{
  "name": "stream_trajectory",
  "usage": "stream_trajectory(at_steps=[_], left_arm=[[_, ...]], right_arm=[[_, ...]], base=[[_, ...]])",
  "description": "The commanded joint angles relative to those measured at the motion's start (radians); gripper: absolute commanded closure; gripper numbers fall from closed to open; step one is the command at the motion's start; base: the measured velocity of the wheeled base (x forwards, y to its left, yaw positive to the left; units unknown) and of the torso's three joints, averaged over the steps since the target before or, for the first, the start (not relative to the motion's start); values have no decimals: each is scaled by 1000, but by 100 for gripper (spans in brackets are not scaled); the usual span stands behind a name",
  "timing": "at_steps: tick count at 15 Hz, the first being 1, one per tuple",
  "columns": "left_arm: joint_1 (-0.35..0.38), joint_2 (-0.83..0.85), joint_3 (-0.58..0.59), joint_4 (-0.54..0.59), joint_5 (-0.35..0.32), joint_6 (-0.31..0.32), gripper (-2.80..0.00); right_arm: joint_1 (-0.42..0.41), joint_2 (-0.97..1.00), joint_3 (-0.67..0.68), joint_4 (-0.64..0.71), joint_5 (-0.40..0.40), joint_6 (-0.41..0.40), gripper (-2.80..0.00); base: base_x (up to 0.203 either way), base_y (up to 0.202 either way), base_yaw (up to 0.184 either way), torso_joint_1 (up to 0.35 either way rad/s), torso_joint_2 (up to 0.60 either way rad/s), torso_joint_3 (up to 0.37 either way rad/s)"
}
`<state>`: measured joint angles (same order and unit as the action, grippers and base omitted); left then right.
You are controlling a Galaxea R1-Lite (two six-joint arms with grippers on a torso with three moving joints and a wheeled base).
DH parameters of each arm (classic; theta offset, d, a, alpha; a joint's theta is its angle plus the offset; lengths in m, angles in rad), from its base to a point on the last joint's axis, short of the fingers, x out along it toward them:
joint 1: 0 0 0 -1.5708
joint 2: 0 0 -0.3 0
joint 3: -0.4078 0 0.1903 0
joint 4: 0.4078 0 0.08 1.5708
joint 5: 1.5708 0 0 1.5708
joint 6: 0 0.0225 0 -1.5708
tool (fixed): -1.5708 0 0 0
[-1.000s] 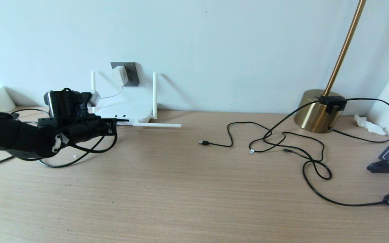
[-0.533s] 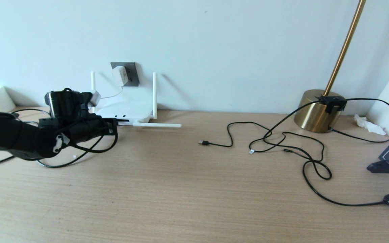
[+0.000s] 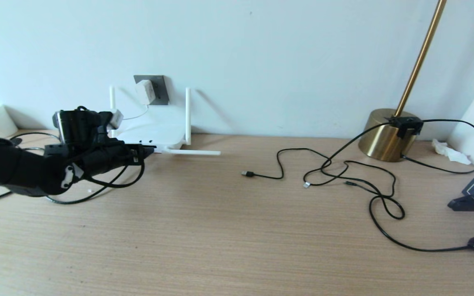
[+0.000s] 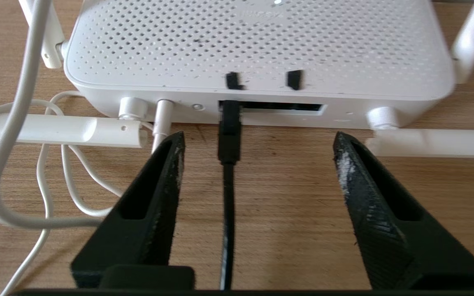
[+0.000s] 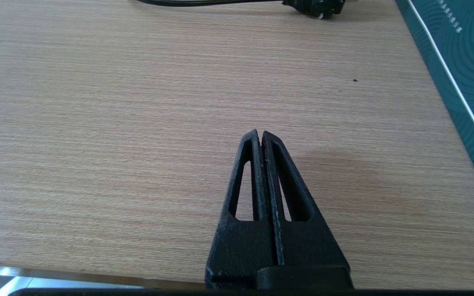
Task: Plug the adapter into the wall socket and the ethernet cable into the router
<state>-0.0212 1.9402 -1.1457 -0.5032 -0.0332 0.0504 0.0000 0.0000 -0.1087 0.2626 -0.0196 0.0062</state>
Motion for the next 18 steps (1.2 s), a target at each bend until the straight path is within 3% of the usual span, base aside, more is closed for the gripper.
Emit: stream_trajectory(at_steps=[1,9,10,15,18], left_arm=[[-6,-44,21,0,-1,0,-280],[-34,-247,139,1,-4,-5,-280],[-44,-303,164,3,-3,-6,0],[-69,-726,341,60,1,-5,0],[-73,-1058,588,130,21,-1,0]], right_arm=[[0,0,0,1,1,-2,0],[0,0,0,1,1,-3,0],[0,2,0,1,1,-3,0],[0,0,0,1,0,12,0],[0,0,0,1,1,3,0]], base=[[0,0,0,0,0,0],[0,0,0,0,0,0],[0,0,0,0,0,0],[0,0,0,0,0,0],[0,0,0,0,0,0]])
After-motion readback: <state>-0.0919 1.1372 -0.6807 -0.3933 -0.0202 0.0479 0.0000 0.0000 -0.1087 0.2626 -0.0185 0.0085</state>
